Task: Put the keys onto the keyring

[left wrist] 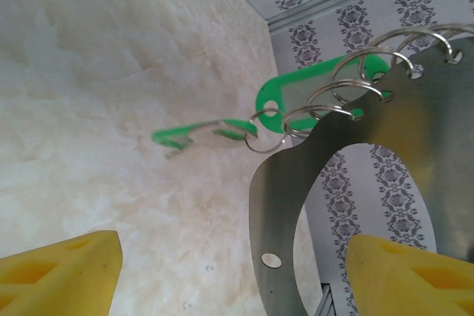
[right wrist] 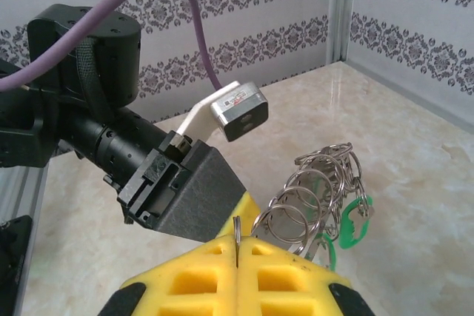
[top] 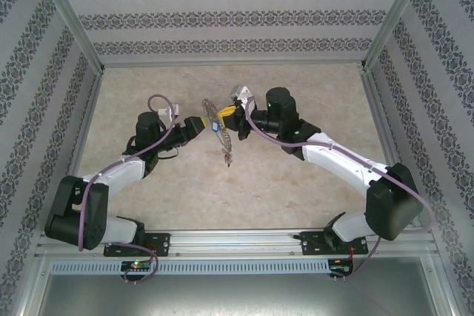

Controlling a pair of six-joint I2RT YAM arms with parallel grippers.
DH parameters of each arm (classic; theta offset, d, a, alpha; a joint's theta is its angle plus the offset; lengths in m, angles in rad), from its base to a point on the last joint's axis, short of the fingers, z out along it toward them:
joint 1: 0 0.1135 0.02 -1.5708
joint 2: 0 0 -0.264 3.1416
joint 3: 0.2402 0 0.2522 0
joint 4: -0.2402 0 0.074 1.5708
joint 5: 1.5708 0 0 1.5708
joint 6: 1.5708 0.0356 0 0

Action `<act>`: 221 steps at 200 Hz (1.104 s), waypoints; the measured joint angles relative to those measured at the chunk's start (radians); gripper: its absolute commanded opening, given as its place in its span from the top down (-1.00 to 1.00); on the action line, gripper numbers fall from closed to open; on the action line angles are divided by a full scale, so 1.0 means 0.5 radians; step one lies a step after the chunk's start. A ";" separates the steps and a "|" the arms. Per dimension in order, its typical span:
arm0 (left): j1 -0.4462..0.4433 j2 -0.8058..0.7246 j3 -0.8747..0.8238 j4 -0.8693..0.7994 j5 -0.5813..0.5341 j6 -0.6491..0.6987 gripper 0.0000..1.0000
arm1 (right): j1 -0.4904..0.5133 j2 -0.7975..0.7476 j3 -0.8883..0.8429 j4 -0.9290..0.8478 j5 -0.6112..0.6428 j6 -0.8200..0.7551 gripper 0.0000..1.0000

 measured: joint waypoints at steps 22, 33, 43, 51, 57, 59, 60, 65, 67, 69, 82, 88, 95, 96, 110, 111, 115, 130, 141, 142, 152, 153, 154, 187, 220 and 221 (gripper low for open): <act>-0.024 0.036 0.005 0.070 0.023 -0.074 -0.59 | 0.027 0.000 -0.001 0.055 0.046 0.023 1.00; -0.041 0.043 0.005 0.101 0.029 -0.107 -0.58 | 0.034 0.000 -0.001 0.091 0.069 0.030 1.00; -0.056 0.047 0.005 0.130 0.039 -0.134 -0.58 | 0.040 -0.003 -0.006 0.129 0.101 0.041 1.00; -0.069 0.051 0.005 0.157 0.044 -0.158 -0.58 | 0.042 -0.008 -0.014 0.161 0.124 0.055 1.00; -0.079 0.056 0.005 0.175 0.044 -0.174 -0.58 | 0.043 -0.011 -0.019 0.186 0.142 0.063 1.00; -0.081 0.057 0.005 0.183 0.045 -0.180 -0.58 | 0.043 -0.011 -0.021 0.191 0.146 0.066 1.00; -0.082 0.059 0.005 0.188 0.047 -0.185 -0.58 | 0.042 -0.011 -0.021 0.196 0.150 0.067 1.00; -0.089 0.063 0.005 0.204 0.049 -0.197 -0.57 | 0.042 -0.013 -0.024 0.214 0.162 0.075 1.00; -0.092 0.066 0.005 0.211 0.050 -0.203 -0.57 | 0.042 -0.013 -0.024 0.219 0.166 0.074 1.00; -0.092 0.069 0.005 0.218 0.051 -0.211 -0.57 | 0.042 -0.013 -0.024 0.225 0.171 0.076 1.00; -0.101 0.089 0.005 0.252 0.052 -0.241 -0.55 | 0.042 -0.013 -0.024 0.262 0.191 0.090 1.00; -0.103 0.098 0.005 0.264 0.052 -0.256 -0.54 | 0.042 -0.013 -0.024 0.278 0.198 0.098 1.00; -0.107 0.110 0.005 0.278 0.053 -0.272 -0.52 | 0.042 -0.013 -0.024 0.298 0.203 0.112 1.00; -0.107 0.113 0.005 0.281 0.053 -0.275 -0.51 | 0.042 -0.013 -0.024 0.301 0.203 0.113 1.00; -0.107 0.137 0.011 0.301 0.056 -0.297 -0.44 | 0.042 -0.013 -0.024 0.333 0.204 0.134 1.00; -0.107 0.140 0.012 0.302 0.056 -0.298 -0.44 | 0.043 -0.013 -0.024 0.336 0.205 0.135 1.00; -0.107 0.146 0.016 0.308 0.058 -0.300 -0.43 | 0.043 -0.013 -0.024 0.343 0.206 0.143 1.00; -0.108 0.183 0.050 0.331 0.058 -0.323 -0.43 | 0.043 -0.013 -0.024 0.375 0.211 0.178 1.00; -0.109 0.208 0.073 0.357 0.057 -0.342 -0.44 | 0.048 -0.013 -0.027 0.403 0.217 0.193 1.00; -0.110 0.212 0.076 0.364 0.058 -0.346 -0.44 | 0.049 -0.013 -0.027 0.407 0.218 0.198 1.00; -0.117 0.237 0.087 0.414 0.055 -0.375 -0.45 | 0.059 -0.013 -0.027 0.426 0.219 0.216 1.00; -0.117 0.239 0.087 0.418 0.055 -0.377 -0.44 | 0.060 -0.013 -0.027 0.426 0.219 0.216 1.00; -0.118 0.242 0.087 0.426 0.055 -0.381 -0.44 | 0.063 -0.013 -0.028 0.428 0.219 0.216 1.00; -0.153 0.369 0.090 0.665 0.055 -0.523 -0.44 | 0.105 -0.013 -0.045 0.456 0.224 0.238 1.00; -0.163 0.417 0.090 0.834 0.050 -0.637 -0.46 | 0.108 -0.013 -0.047 0.466 0.229 0.238 1.00; -0.163 0.417 0.090 0.837 0.050 -0.638 -0.46 | 0.108 -0.013 -0.047 0.467 0.230 0.238 1.00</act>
